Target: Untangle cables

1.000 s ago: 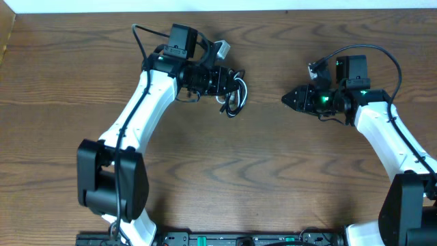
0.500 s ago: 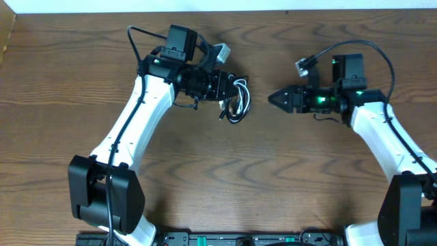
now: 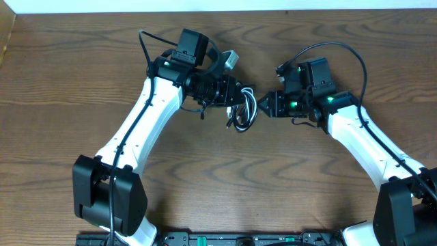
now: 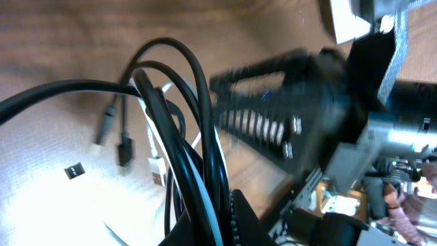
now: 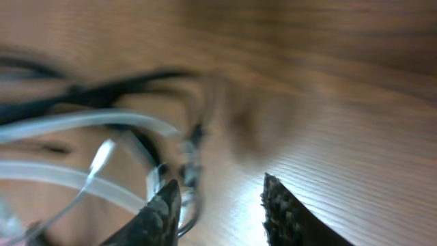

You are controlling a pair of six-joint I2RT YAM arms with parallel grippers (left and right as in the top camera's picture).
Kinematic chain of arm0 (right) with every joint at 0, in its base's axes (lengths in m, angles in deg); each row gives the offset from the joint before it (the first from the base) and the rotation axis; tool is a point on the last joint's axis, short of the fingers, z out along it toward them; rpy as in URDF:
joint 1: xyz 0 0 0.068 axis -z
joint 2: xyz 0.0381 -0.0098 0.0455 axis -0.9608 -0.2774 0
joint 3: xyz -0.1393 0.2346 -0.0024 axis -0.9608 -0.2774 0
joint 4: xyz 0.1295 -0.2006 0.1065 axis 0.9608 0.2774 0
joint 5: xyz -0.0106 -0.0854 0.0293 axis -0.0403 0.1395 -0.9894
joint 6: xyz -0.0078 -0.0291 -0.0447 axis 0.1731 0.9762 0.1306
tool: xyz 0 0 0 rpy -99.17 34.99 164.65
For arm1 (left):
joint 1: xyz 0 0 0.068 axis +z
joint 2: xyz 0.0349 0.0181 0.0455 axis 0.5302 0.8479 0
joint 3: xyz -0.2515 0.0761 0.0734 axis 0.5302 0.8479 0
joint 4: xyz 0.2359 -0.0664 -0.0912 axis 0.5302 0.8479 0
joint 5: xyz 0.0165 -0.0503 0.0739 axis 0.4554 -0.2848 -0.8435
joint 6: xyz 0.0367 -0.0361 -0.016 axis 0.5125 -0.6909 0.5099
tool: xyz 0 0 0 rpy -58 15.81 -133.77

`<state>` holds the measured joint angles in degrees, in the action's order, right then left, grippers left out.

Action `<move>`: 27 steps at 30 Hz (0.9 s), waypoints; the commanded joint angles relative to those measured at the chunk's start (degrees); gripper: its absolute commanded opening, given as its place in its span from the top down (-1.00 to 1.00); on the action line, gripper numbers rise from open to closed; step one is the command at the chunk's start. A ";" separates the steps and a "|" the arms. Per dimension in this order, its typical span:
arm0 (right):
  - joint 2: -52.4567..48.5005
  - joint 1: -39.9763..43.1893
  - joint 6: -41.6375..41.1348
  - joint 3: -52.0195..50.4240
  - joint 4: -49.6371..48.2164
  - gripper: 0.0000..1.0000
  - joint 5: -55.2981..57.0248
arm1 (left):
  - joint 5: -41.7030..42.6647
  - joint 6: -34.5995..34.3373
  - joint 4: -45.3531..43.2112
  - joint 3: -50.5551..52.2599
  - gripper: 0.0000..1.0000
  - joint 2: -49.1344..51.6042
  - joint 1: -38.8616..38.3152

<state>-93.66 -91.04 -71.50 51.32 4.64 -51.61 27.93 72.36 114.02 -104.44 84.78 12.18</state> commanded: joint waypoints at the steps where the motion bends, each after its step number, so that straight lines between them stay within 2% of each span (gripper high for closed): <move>1: 0.20 -0.20 -3.04 0.11 0.04 0.38 9.42 | 1.29 -0.61 2.12 0.07 0.85 -0.98 -0.02; 5: 0.20 -0.22 -2.86 0.11 -0.17 0.42 10.05 | 1.18 -0.55 5.14 0.07 0.85 -0.98 -0.24; 7: 0.20 -0.20 -0.24 0.11 -0.46 0.35 7.08 | 0.59 -0.39 5.38 0.07 0.85 -0.98 -0.39; 11: 0.20 -0.20 6.56 0.11 -0.57 0.05 -2.47 | -2.12 -0.37 5.40 0.07 0.85 -0.98 -0.39; 18: 0.20 -0.22 16.24 0.11 0.02 -0.17 -16.39 | -2.38 -0.42 5.44 0.07 0.86 -0.96 -0.39; 23: 0.20 -0.57 18.05 0.11 -0.02 -0.20 -19.30 | -2.36 -2.91 5.49 0.07 0.85 -0.96 -0.42; 27: 0.17 -1.64 18.01 0.11 -0.28 -0.09 -17.68 | -2.34 -5.09 5.86 0.07 0.85 -0.96 -0.61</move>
<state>-93.66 -91.57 -55.42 51.32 4.58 -67.98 25.86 69.65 119.55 -104.44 84.78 11.94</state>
